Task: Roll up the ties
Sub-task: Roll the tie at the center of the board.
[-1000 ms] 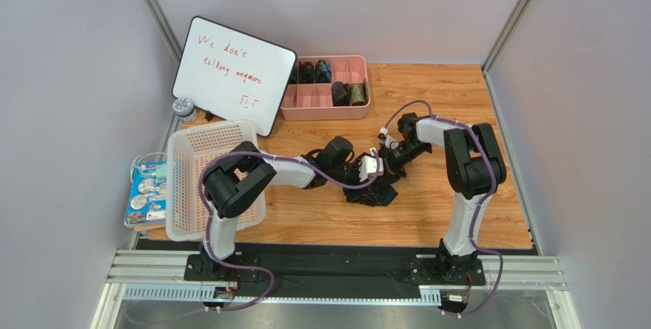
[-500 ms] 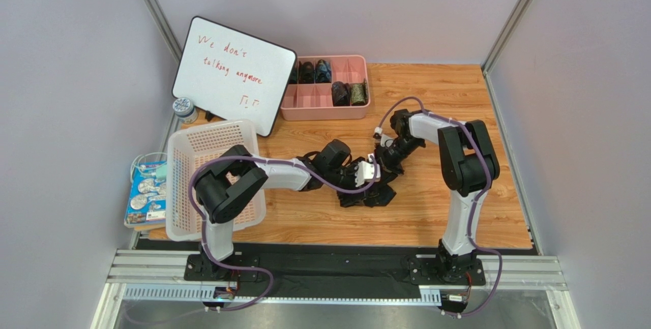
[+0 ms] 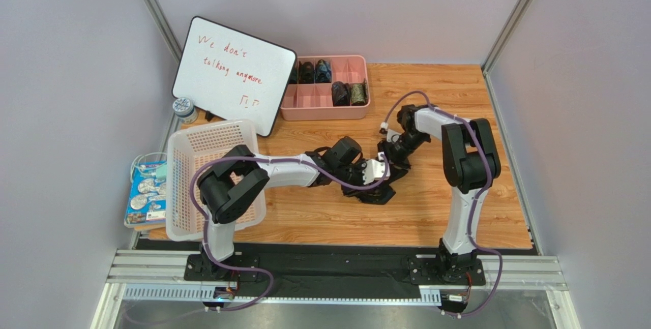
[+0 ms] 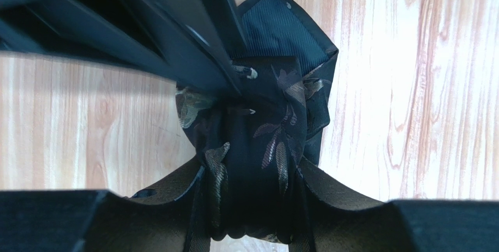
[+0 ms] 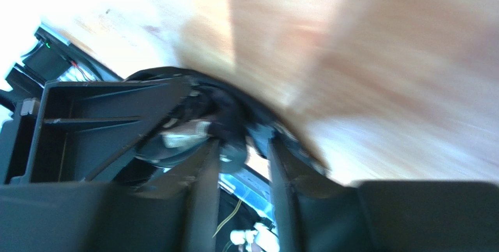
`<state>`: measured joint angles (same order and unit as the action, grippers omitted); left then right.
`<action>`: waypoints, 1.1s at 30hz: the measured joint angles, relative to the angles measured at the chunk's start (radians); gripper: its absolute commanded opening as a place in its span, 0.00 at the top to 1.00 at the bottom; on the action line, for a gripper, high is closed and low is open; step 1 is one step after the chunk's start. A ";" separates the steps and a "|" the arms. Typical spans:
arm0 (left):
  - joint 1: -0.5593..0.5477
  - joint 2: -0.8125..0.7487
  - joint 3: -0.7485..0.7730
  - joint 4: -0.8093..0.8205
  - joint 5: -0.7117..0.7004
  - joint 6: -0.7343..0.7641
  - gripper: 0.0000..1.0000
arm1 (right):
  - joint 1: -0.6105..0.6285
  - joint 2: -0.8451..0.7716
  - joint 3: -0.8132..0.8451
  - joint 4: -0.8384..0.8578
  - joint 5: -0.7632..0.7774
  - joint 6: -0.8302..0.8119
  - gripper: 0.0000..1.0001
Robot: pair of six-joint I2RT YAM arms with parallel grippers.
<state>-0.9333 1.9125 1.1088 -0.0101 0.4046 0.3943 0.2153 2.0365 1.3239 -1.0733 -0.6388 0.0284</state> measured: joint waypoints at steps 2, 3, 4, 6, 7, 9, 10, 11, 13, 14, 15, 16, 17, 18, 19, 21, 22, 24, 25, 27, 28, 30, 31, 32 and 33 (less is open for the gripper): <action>-0.015 0.011 0.039 -0.056 -0.028 0.024 0.93 | -0.050 -0.001 -0.002 0.000 0.002 -0.019 0.36; -0.020 0.016 0.054 -0.077 -0.036 0.030 0.94 | -0.080 -0.006 -0.008 0.007 0.002 -0.034 0.29; -0.025 0.023 0.073 -0.103 -0.046 0.036 0.95 | -0.088 -0.008 -0.010 0.010 0.002 -0.039 0.26; -0.029 0.034 0.098 -0.137 -0.051 0.041 0.95 | -0.160 -0.053 -0.061 0.024 -0.016 -0.058 0.15; -0.029 0.037 0.106 -0.146 -0.052 0.041 0.95 | -0.182 -0.070 -0.081 0.028 -0.020 -0.063 0.14; -0.029 0.042 0.117 -0.162 -0.051 0.041 0.96 | -0.217 -0.103 -0.134 0.047 -0.043 -0.066 0.02; -0.029 0.044 0.121 -0.167 -0.051 0.041 0.96 | -0.224 -0.113 -0.156 0.055 -0.058 -0.061 0.00; -0.029 0.045 0.124 -0.172 -0.050 0.041 0.96 | -0.224 -0.120 -0.177 0.066 -0.079 -0.051 0.00; -0.029 0.049 0.131 -0.180 -0.049 0.040 0.96 | -0.218 -0.140 -0.222 0.103 -0.124 -0.020 0.00; -0.029 0.050 0.133 -0.183 -0.048 0.040 0.96 | -0.216 -0.148 -0.245 0.125 -0.144 0.001 0.00; -0.028 0.052 0.137 -0.188 -0.047 0.039 0.96 | -0.214 -0.154 -0.261 0.143 -0.160 0.018 0.00; -0.027 0.054 0.142 -0.192 -0.045 0.037 0.96 | -0.211 -0.159 -0.283 0.167 -0.181 0.045 0.00; -0.025 0.056 0.144 -0.195 -0.041 0.035 0.96 | -0.209 -0.159 -0.294 0.181 -0.193 0.062 0.00; -0.023 0.057 0.146 -0.197 -0.039 0.033 0.96 | -0.205 -0.160 -0.307 0.201 -0.211 0.088 0.00; -0.019 0.059 0.149 -0.200 -0.033 0.030 0.96 | -0.199 -0.160 -0.319 0.220 -0.227 0.111 0.00; -0.014 0.063 0.152 -0.202 -0.021 0.023 0.96 | -0.184 -0.160 -0.335 0.251 -0.255 0.144 0.00; -0.013 0.064 0.154 -0.203 -0.015 0.019 0.96 | -0.175 -0.164 -0.343 0.276 -0.264 0.161 0.01; -0.010 0.065 0.154 -0.203 -0.009 0.014 0.96 | -0.160 -0.171 -0.356 0.325 -0.282 0.190 0.03; -0.010 0.065 0.154 -0.203 -0.008 0.014 0.96 | -0.151 -0.173 -0.362 0.354 -0.293 0.206 0.04; -0.008 0.066 0.156 -0.203 -0.003 0.011 0.96 | -0.138 -0.173 -0.367 0.398 -0.311 0.229 0.05; -0.007 0.068 0.156 -0.203 -0.002 0.008 0.96 | -0.129 -0.173 -0.369 0.425 -0.318 0.241 0.05; -0.006 0.068 0.157 -0.203 -0.002 0.001 0.96 | -0.118 -0.174 -0.370 0.454 -0.325 0.253 0.06; -0.003 0.069 0.157 -0.204 0.000 -0.004 0.96 | -0.116 -0.179 -0.374 0.468 -0.326 0.259 0.05; 0.000 0.069 0.157 -0.203 0.003 -0.007 0.96 | -0.113 -0.186 -0.380 0.480 -0.327 0.265 0.06; 0.002 0.071 0.158 -0.203 0.006 -0.012 0.96 | -0.111 -0.191 -0.384 0.488 -0.326 0.266 0.06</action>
<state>-0.9310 1.9831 1.2663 -0.2131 0.4107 0.3820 0.1047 1.8454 0.9401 -0.5850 -0.9649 0.2943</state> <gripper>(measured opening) 0.452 0.942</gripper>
